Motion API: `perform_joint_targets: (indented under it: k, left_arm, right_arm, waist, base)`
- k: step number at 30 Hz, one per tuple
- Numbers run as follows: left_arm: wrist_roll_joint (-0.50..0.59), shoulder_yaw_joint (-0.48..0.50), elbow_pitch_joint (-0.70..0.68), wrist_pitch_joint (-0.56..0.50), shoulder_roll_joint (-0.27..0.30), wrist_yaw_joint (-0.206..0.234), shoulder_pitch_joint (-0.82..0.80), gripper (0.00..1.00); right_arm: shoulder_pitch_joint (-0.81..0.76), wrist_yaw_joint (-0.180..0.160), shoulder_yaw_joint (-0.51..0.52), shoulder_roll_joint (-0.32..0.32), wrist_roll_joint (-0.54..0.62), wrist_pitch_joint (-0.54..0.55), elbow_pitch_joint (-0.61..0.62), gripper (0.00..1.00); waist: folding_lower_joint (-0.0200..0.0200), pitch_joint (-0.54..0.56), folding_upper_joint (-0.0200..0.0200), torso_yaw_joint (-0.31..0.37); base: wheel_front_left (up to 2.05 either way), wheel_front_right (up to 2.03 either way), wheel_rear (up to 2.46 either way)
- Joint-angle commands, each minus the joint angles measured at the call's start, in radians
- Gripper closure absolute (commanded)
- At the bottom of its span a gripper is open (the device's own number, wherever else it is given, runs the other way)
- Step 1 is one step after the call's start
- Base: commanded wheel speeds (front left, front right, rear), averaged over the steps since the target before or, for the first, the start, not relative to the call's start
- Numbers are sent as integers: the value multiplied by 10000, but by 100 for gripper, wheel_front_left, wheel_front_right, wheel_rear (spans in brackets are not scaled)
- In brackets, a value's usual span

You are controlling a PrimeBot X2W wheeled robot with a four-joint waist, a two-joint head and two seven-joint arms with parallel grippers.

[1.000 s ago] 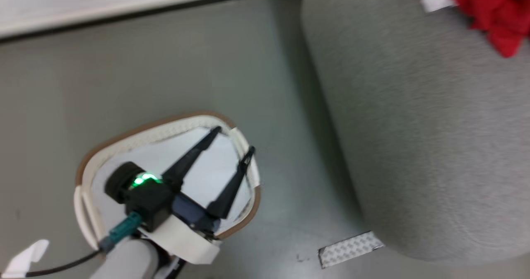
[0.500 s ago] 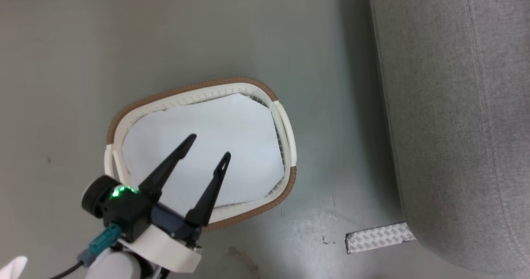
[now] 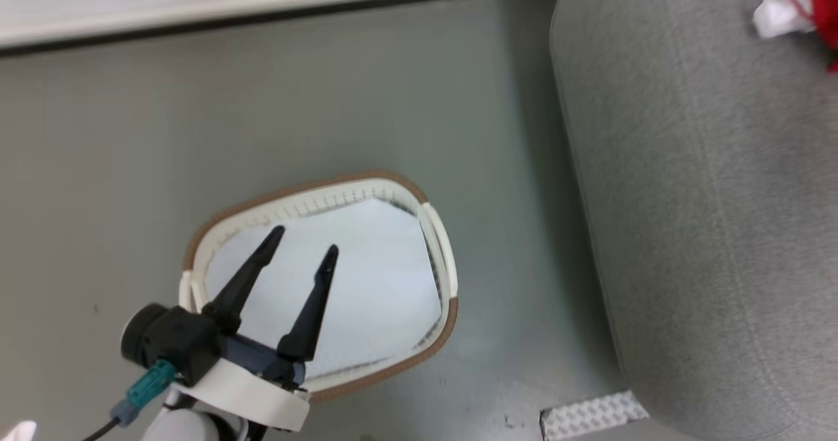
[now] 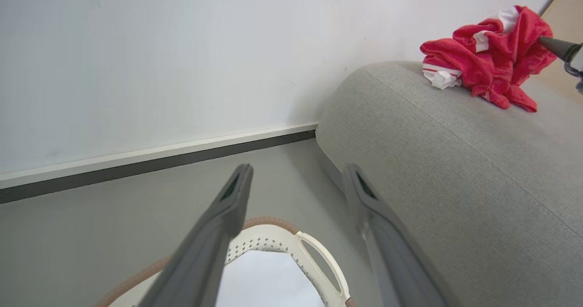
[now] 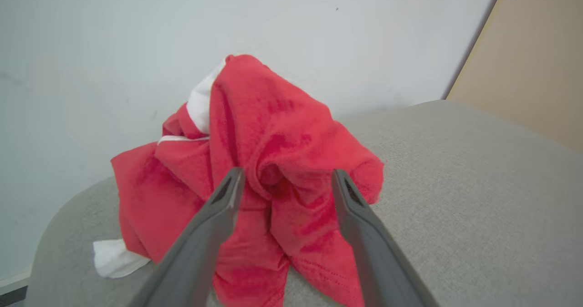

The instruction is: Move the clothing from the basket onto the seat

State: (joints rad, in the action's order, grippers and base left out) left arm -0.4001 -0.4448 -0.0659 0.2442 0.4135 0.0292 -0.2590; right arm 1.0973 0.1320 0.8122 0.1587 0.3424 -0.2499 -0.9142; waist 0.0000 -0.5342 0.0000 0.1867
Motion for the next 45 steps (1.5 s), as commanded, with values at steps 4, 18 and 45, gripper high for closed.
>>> perform_joint_targets:
  k: [4, 18, 45]
  left_arm:
    - [-343, 402, 483, 185, -403, 131, 438, 0]
    - [470, 3259, 1341, 201, -2023, -157, 2759, 0]
    - [1990, 5506, 2617, 203, -3473, -1433, 4240, 0]
  right_arm:
    - [-1279, -26, -945, -158, -569, -160, 430, 0]
    - [-6982, -26, -5229, -974, -2848, -157, 4640, 0]
    - [-11460, -26, -7905, -1067, -4223, -159, 6280, 0]
  waist:
    - [0, 1245, 0, -111]
    - [0, 4252, 0, -1061]
    - [0, 5953, 0, -1651]
  base:
    - [0, 0, 0]
    - [0, 0, 0]
    - [0, 0, 0]
